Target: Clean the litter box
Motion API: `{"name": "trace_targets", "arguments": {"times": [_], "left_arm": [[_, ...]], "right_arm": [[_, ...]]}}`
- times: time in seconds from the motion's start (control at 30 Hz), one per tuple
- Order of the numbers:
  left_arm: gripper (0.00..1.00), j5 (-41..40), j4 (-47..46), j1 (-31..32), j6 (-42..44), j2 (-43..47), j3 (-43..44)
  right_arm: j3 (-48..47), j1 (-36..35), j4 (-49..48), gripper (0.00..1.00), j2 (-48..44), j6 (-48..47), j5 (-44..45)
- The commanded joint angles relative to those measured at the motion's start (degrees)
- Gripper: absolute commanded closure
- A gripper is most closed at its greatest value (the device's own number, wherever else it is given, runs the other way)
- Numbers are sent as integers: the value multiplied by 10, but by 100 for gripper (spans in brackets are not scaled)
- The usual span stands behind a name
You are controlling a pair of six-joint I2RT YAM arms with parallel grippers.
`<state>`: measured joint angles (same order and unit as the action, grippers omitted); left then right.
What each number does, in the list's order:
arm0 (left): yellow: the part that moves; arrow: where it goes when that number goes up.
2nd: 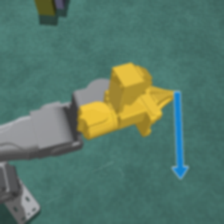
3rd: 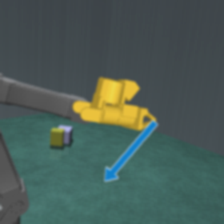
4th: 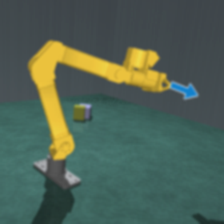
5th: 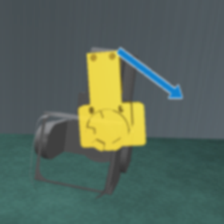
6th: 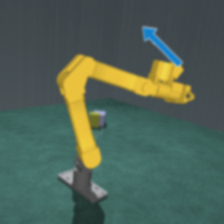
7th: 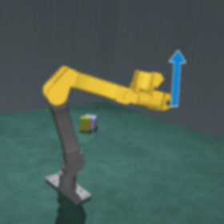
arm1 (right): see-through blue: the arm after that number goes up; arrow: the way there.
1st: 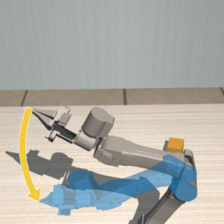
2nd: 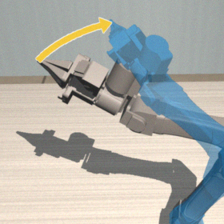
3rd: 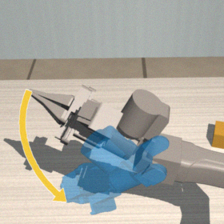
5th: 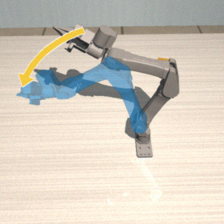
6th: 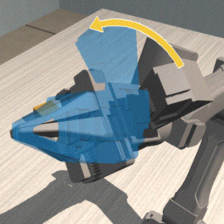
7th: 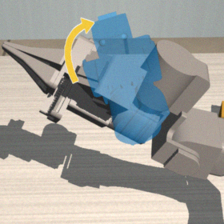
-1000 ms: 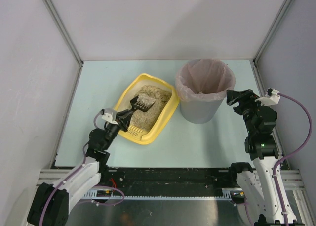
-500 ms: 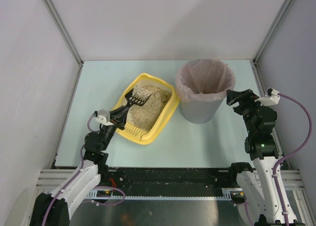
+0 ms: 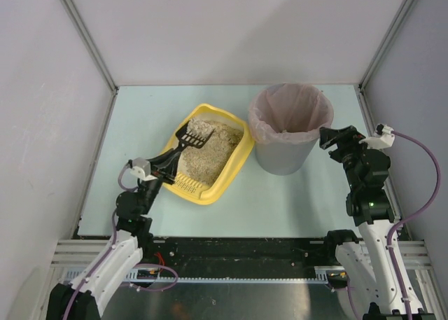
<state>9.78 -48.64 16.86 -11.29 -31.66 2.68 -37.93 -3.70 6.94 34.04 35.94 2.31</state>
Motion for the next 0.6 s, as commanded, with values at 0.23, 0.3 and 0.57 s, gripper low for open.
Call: {"name": "trace_targets", "arguments": {"times": [0.23,0.3,0.57], "left_arm": [[100,27,-25,-9,-26,50,-45],[100,-12,-22,-11,-26,63,-57],[100,44,-26,-10,-32,62,-39]], "right_arm": [[-4,-13,-33,22,0,-13,24],[-4,-15,-30,22,0,-11,28],[-4,-17,-33,22,-1,-15,29]]}}
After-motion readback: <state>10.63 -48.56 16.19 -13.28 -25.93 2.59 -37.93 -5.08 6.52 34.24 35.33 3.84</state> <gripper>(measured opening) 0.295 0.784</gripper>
